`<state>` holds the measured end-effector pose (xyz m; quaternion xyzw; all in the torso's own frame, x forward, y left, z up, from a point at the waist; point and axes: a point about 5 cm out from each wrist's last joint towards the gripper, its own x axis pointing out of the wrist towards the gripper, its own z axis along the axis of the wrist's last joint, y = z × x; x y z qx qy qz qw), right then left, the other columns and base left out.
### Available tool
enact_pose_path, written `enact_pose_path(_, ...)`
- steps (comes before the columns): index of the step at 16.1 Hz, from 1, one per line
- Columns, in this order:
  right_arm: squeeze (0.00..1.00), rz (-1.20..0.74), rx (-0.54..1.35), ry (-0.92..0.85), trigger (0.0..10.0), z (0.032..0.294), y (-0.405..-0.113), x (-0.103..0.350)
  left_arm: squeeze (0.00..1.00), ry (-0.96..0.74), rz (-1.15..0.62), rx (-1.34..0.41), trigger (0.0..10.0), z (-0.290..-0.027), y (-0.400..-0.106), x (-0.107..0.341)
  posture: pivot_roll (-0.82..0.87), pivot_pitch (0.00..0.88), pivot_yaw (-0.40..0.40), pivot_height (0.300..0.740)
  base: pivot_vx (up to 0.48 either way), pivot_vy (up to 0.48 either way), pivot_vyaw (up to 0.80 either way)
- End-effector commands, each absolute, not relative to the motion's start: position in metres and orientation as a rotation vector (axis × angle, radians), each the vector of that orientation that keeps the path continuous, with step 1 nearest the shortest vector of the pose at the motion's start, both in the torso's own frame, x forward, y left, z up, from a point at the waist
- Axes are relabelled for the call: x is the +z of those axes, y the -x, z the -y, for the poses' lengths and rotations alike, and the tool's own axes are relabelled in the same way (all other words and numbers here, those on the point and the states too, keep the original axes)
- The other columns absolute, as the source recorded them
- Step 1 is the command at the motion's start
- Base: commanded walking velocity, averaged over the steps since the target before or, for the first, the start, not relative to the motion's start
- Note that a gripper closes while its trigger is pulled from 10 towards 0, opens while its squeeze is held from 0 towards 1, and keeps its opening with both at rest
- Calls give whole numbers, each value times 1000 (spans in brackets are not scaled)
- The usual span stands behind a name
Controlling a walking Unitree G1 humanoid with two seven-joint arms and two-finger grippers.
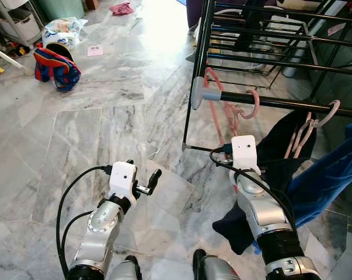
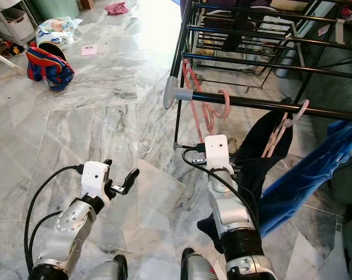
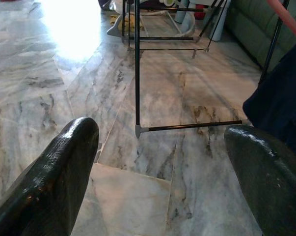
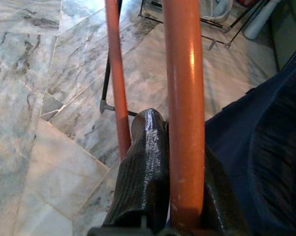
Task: Hang hanger
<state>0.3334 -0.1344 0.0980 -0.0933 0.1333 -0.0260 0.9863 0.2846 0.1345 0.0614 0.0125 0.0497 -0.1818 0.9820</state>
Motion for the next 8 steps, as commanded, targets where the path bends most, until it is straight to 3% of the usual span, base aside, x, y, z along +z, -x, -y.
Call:
enact_pose_path(1,0,-270,-63,184,10000,136,-330,94,0,-27,-129,-368,10000,-134,-281,54,41,247,-8,740,0,0,0)
enact_pose_path(2,0,-266,-65,182,10000,136,-331,95,0,-27,-130,-368,10000,-134,-281,54,41,248,-7,740,0,0,0)
enact_pose_path(3,1000,-260,-43,142,10000,135,-331,95,0,-27,-130,-368,10000,-134,-281,54,41,248,-7,740,0,0,0)
enact_pose_path(5,1000,-257,-54,162,10000,135,-331,95,0,-28,-130,-368,10000,-134,-281,54,42,247,-6,740,0,0,0)
enact_pose_path(6,855,-256,-53,159,4745,135,-331,95,0,-29,-130,-368,10000,-134,-281,54,42,247,-6,740,0,0,0)
enact_pose_path(7,0,-254,-55,158,0,135,-330,95,0,-29,-129,-368,10000,-134,-281,54,42,248,-4,740,0,0,0)
enact_pose_path(8,0,-254,-54,157,0,135,-330,95,0,-30,-129,-368,10000,-134,-281,54,42,248,-4,740,0,0,0)
